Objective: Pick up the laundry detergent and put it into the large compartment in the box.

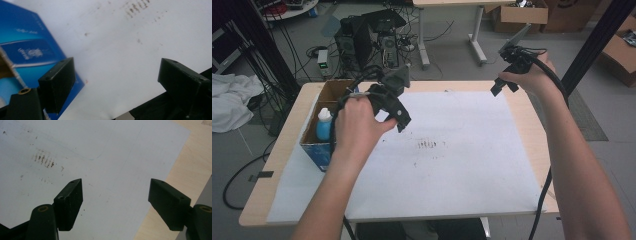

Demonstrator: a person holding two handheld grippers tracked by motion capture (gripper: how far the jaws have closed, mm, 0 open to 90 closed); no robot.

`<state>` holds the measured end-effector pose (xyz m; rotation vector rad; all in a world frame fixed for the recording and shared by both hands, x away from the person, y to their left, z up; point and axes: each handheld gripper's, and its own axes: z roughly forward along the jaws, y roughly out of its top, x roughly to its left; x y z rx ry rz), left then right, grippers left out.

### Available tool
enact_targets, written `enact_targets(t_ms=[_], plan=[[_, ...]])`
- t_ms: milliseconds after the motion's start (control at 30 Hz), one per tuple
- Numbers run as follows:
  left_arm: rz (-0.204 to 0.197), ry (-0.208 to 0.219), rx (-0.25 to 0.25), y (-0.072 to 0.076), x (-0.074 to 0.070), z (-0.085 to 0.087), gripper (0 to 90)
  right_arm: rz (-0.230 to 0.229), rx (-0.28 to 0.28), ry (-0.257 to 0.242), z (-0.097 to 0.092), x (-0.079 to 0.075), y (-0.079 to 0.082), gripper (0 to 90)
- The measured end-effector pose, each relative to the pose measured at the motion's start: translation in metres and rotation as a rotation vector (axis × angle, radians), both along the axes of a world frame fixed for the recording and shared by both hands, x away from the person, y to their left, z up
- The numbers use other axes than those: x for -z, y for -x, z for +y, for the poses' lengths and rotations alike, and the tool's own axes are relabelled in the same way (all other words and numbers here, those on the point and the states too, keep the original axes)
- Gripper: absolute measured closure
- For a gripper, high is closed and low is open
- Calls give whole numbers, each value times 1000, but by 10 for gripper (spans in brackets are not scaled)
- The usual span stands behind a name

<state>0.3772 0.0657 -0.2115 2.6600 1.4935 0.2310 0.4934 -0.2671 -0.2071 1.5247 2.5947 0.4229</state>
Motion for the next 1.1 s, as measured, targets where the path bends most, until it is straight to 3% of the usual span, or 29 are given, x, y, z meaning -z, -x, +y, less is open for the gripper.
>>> enact_targets(t_ms=[133, 367, 1100], plan=[[3, -8, 57, 5, 16, -21, 155, 0, 5, -1, -1, 0, 0, 280], [20, -19, 82, 6, 32, -37, 154, 4, 5, 5, -3, 1, 0, 280], [18, -42, 82, 5, 39, -44, 155, 7, 7, 6, -3, 4, 0, 280]])
